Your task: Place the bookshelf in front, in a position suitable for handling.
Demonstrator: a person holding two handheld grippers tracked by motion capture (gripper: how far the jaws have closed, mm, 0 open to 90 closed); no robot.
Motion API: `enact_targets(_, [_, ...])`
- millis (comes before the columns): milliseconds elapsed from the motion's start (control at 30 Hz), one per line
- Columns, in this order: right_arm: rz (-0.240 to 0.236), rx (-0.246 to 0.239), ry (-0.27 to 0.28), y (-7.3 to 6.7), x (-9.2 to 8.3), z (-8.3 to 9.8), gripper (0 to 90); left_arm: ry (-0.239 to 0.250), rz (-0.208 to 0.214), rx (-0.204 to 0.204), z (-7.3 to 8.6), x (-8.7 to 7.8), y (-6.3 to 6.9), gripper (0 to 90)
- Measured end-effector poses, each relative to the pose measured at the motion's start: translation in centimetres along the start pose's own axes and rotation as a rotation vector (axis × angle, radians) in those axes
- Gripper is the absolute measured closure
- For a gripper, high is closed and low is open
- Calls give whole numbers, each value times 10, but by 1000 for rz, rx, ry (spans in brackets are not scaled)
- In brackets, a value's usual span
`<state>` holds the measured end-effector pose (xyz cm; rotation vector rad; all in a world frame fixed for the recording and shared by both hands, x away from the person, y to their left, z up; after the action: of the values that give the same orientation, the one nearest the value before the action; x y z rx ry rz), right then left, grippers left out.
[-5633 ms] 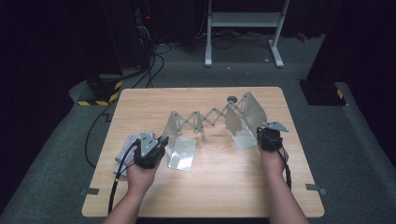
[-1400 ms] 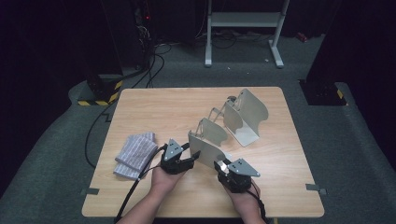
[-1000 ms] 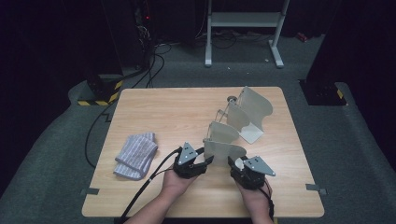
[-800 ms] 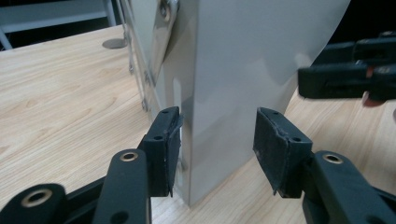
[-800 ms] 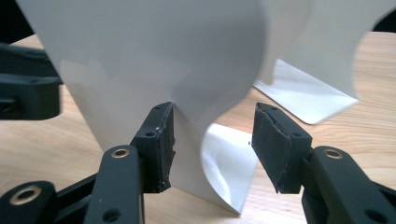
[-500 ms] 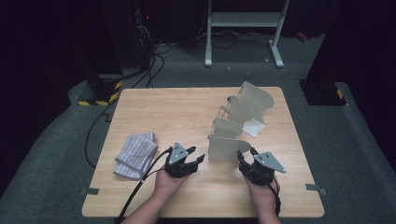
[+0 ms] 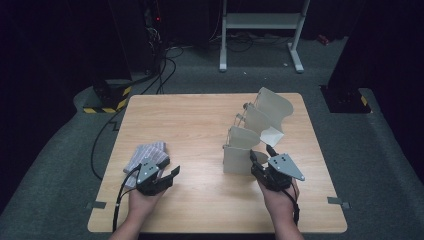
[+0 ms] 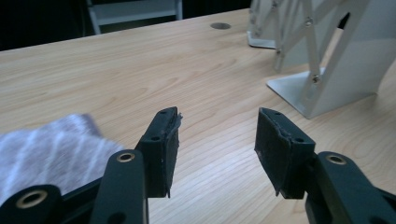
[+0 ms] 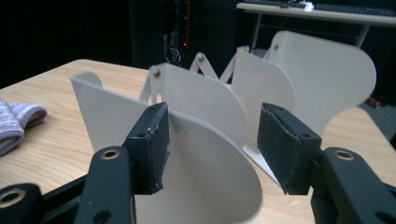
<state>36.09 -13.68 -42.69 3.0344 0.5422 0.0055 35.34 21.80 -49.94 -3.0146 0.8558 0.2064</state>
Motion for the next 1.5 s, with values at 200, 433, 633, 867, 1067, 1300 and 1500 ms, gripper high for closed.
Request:
enact_targets(200, [-21,-30,0,-14,9,-11,473,-23,1,-17,12,-6,-4,492])
enact_targets(433, [-68,-40,-2,-36,22,-19,528,-21,14,-13,13,-6,-3,492])
enact_targets(633, [-122,-50,-21,-59,42,-22,567,-23,10,-11,14,-7,-3,492])
enact_targets(867, [-154,-51,-61,-76,62,-17,652,-25,8,-11,15,-8,-4,492])
enact_targets(1067, [-141,-62,-92,-81,71,-10,719,-26,11,-11,15,-8,-5,492])
enact_targets(1300, [-127,-69,-91,-79,74,-9,794,-30,15,-12,16,-7,-3,492])
enact_targets(1500, [-148,-86,-73,-87,72,-9,812,-33,14,-15,17,-6,-3,492])
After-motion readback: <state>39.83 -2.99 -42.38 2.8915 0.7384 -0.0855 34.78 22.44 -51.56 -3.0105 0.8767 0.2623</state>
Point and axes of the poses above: each handheld gripper's, and its own axes: x roughly forward along the jaws, z roughly out of its underside, y roughly to its right, the point moved 3 cm from there along x, roughly forward along the jaws, and after that the axes turned 15 degrees about y, right-handed, at the moved point
